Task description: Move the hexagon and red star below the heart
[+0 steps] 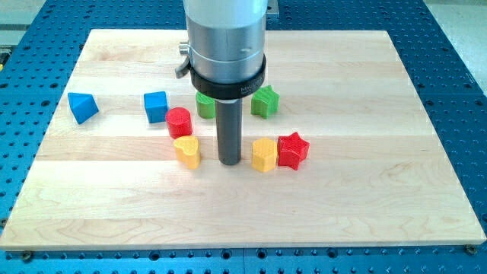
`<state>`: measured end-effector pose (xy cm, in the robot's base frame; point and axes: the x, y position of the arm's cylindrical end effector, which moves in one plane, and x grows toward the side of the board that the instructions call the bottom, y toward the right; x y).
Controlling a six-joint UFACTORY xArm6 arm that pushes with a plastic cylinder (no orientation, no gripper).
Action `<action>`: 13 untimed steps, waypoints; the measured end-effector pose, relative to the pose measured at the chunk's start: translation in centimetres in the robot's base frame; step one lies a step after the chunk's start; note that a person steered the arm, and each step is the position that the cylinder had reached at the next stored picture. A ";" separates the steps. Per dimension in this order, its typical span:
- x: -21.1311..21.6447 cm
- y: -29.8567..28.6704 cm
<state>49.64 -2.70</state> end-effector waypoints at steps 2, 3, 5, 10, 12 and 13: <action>0.0 -2.3; -0.1 -2.8; -4.1 12.3; 4.2 9.4; 7.3 3.8; 7.8 -0.1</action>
<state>57.47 -2.77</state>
